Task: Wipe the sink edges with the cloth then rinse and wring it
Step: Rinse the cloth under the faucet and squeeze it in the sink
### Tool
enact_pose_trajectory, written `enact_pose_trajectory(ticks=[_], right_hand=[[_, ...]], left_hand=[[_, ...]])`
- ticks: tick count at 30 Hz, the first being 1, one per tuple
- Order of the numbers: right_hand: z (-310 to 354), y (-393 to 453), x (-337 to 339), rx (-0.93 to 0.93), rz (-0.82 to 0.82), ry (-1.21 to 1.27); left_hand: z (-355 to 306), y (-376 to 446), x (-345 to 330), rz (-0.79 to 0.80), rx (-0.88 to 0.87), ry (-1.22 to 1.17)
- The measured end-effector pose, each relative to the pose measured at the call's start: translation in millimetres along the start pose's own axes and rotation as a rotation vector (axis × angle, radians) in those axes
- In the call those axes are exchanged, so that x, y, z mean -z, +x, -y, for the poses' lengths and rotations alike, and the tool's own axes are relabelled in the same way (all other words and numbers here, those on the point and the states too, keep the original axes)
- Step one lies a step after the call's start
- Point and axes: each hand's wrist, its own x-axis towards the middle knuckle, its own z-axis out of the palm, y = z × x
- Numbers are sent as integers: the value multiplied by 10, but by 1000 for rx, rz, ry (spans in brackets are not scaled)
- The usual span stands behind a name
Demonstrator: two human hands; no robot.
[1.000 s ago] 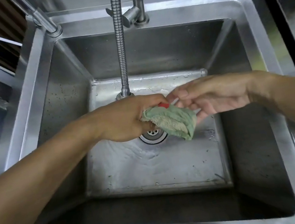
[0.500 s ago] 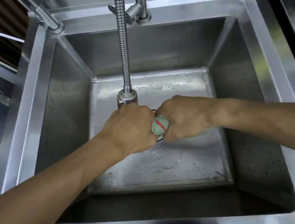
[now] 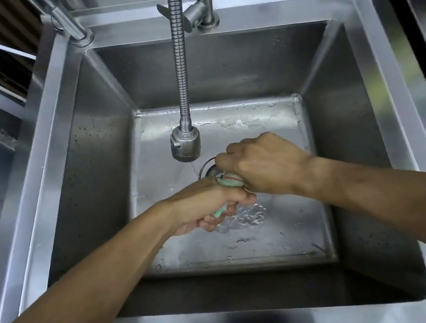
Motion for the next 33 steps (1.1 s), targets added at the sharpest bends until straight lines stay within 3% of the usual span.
enact_pose_trajectory(ticks=[4,8,12,15,17,20,22,26,29,33], right_hand=[[68,-36,104,-86,10,157],[25,-52,197,-195,326,574],[-282,91,149,-347,712,1031],[-349,129,-6,-331,964,1331],[-291,128,-98,-288,1029,1428],[-126,128,-132,-362,928,1289],[-26,139,-123,-415,777,1033],[141,154,-155,-410,443,579],[174,121,-190,-368,385,380],[164,134,-276,-244,233,145]], left_hand=[[-73,-61,212,16,-23,184],[-81,-68,239,-59,25,562],[-29,-32,135,-423,-299,1356],[17,59,94,-589,-570,1548],[26,101,89,-639,-621,1638],[-4,130,71,-651,-476,1691],[-15,160,31,-635,-314,1680],[-51,209,-58,-584,-121,1302],[-14,289,21,-468,-60,1034],[26,359,87,-352,-56,893]])
